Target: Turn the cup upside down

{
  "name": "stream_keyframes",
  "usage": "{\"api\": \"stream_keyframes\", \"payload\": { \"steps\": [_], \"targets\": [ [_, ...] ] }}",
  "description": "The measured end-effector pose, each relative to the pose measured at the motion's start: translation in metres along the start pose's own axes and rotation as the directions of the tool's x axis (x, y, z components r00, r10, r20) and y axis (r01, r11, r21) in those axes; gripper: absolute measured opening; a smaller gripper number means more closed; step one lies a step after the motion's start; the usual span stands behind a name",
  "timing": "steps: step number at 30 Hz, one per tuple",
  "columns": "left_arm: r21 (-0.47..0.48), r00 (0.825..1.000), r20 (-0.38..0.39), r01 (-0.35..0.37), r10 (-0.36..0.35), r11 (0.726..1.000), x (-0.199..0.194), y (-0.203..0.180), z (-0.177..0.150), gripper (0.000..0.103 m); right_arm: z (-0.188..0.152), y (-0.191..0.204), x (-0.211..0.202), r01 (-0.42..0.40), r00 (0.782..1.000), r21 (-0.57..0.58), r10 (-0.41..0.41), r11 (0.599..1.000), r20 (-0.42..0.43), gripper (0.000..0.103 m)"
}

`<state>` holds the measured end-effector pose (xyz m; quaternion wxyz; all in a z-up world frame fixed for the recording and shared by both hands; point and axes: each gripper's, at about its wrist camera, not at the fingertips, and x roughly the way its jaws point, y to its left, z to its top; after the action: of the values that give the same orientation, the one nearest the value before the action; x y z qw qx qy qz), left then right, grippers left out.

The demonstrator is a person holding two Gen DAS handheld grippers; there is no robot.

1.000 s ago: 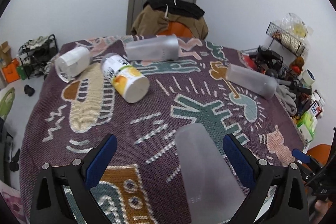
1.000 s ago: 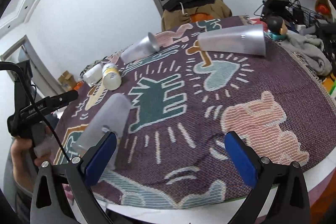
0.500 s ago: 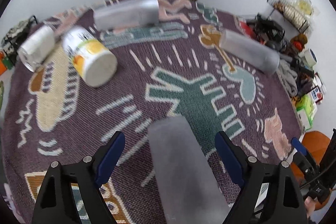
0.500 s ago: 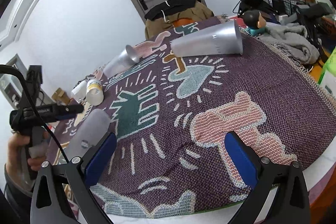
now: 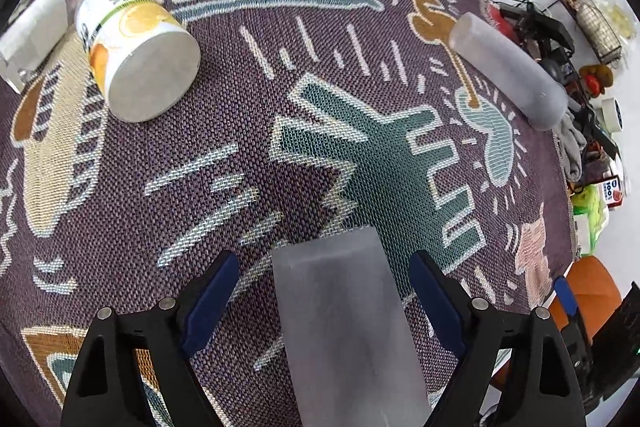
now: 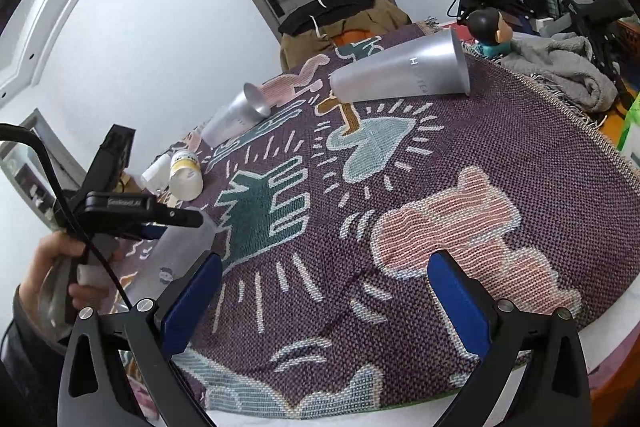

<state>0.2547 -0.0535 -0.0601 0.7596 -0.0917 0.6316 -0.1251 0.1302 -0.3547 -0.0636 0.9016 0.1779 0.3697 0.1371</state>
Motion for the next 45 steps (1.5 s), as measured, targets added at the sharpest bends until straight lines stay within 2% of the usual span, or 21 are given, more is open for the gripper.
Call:
{"api": "stream_keyframes", "payload": {
  "steps": [3, 5, 6, 10, 16, 21, 24, 28, 31, 33, 34, 37, 39, 42, 44, 45],
  "targets": [
    [-0.008, 0.999, -0.049, 0.002, -0.003, 1.0, 0.01, 0.0, 0.004, 0.074, -0.001, 0.0, 0.002, -0.006, 1.0, 0.0, 0.006, 1.0, -0.005, 0.103],
    [-0.005, 0.998, -0.062, -0.007, 0.006, 1.0, 0.014, -0.001, 0.005, 0.072, -0.001, 0.0, 0.002, -0.007, 1.0, -0.001, 0.007, 1.0, -0.007, 0.103],
    [0.002, 0.998, -0.06, -0.013, 0.013, 1.0, 0.014, -0.002, 0.006, 0.065, -0.001, 0.0, 0.002, -0.006, 1.0, -0.002, 0.006, 1.0, -0.006, 0.103],
    [-0.001, 0.998, -0.056, 0.0, 0.0, 1.0, 0.008, -0.001, 0.007, 0.062, 0.0, 0.001, 0.001, -0.007, 1.0, -0.003, 0.007, 1.0, -0.004, 0.103],
    [0.02, 0.997, 0.072, 0.023, -0.025, 1.0, -0.031, -0.002, 0.004, 0.06, 0.001, 0.001, 0.003, -0.009, 1.0, 0.003, 0.009, 1.0, -0.013, 0.103],
    [0.078, 0.977, 0.206, 0.031, -0.047, 0.996, -0.074, -0.015, -0.007, 0.059, 0.002, -0.001, 0.001, 0.001, 1.0, 0.01, -0.001, 1.0, -0.002, 0.103],
    [0.124, 0.949, 0.313, -0.006, -0.033, 0.992, -0.098, -0.029, -0.017, 0.058, 0.002, -0.003, 0.001, 0.003, 1.0, 0.015, -0.003, 1.0, 0.0, 0.103],
    [0.155, 0.896, 0.444, -0.079, 0.002, 0.985, -0.121, -0.041, -0.031, 0.058, 0.001, -0.002, 0.001, 0.005, 1.0, 0.009, -0.005, 1.0, 0.001, 0.103],
    [0.186, 0.86, 0.51, -0.132, 0.019, 0.974, -0.132, -0.051, -0.04, 0.058, 0.001, -0.002, 0.0, 0.01, 1.0, 0.004, -0.01, 1.0, 0.007, 0.103],
    [0.201, 0.842, 0.538, -0.163, 0.03, 0.966, -0.134, -0.057, -0.045, 0.058, 0.002, -0.003, 0.0, 0.013, 1.0, 0.004, -0.013, 1.0, 0.009, 0.103],
    [0.21, 0.825, 0.563, -0.195, 0.045, 0.958, -0.136, -0.062, -0.049, 0.058, 0.002, -0.003, 0.0, 0.014, 1.0, 0.005, -0.014, 1.0, 0.008, 0.103],
    [0.227, 0.789, 0.612, -0.238, 0.052, 0.944, -0.137, -0.069, -0.057, 0.058, 0.001, -0.004, 0.001, 0.017, 1.0, 0.005, -0.017, 1.0, 0.007, 0.103],
    [0.219, 0.748, 0.657, -0.305, 0.091, 0.927, -0.134, -0.074, -0.061, 0.058, 0.001, -0.003, 0.001, 0.02, 1.0, 0.001, -0.02, 1.0, 0.007, 0.103],
    [0.235, 0.735, 0.672, -0.333, 0.095, 0.913, -0.126, -0.078, -0.063, 0.058, 0.001, -0.003, 0.001, 0.022, 1.0, -0.002, -0.022, 1.0, 0.01, 0.103],
    [0.248, 0.71, 0.695, -0.384, 0.113, 0.889, -0.118, -0.086, -0.067, 0.058, 0.001, -0.003, 0.001, 0.027, 1.0, -0.006, -0.027, 1.0, 0.013, 0.103],
    [0.253, 0.704, 0.701, -0.396, 0.115, 0.883, -0.115, -0.088, -0.069, 0.058, 0.001, -0.003, 0.002, 0.027, 1.0, -0.007, -0.027, 1.0, 0.012, 0.103]
  ]
}}
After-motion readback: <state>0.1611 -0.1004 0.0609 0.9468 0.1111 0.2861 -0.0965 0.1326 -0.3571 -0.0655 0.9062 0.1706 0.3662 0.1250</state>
